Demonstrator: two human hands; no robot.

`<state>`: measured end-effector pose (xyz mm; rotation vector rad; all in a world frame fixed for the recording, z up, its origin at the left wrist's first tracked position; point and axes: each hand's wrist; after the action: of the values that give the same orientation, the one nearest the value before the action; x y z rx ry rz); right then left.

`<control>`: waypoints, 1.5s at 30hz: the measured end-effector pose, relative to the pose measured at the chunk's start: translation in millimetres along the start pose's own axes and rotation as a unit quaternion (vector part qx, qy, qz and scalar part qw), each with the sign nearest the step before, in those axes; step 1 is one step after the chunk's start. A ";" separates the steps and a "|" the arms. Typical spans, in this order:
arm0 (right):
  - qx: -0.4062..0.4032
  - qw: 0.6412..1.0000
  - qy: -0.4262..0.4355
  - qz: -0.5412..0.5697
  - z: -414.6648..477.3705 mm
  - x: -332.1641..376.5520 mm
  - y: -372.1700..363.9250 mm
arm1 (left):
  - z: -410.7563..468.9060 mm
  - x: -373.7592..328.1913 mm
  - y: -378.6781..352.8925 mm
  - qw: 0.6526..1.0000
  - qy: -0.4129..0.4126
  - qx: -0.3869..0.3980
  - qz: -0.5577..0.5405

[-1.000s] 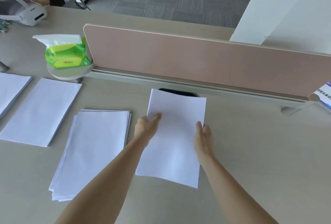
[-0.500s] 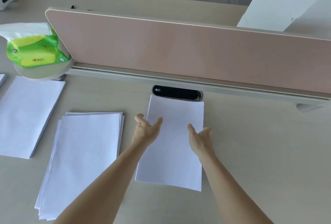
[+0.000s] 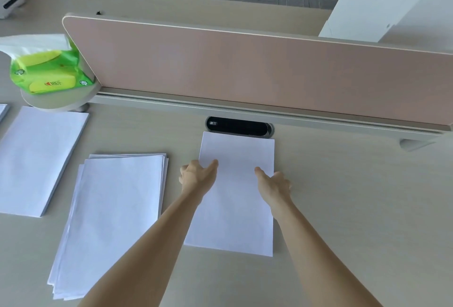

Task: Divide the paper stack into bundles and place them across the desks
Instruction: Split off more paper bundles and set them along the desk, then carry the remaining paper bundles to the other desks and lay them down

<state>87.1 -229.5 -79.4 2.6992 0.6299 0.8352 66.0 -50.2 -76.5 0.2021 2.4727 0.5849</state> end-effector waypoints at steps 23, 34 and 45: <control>0.032 0.999 0.014 0.031 -67.4 -69.3 1.0 | -62.7 73.7 19.5 0.998 0.029 0.056 -0.004; 0.058 0.971 0.194 -0.126 -121.7 -17.3 -80.6 | -84.2 144.0 123.2 0.998 -0.025 -0.066 0.000; 0.111 0.964 0.148 -0.192 -159.5 7.0 -224.8 | -60.4 234.3 221.1 0.996 0.040 -0.043 -0.066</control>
<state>-74.7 -12.6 -26.5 2.5199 1.3372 1.1194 -157.6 188.1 -51.6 -0.0178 2.5074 0.6536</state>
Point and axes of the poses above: each hand's wrist, its own z-axis towards the middle knuckle, its own y-axis out of the back of the hand, x = y × z, and after that the axes turned 10 degrees about x, right-handed
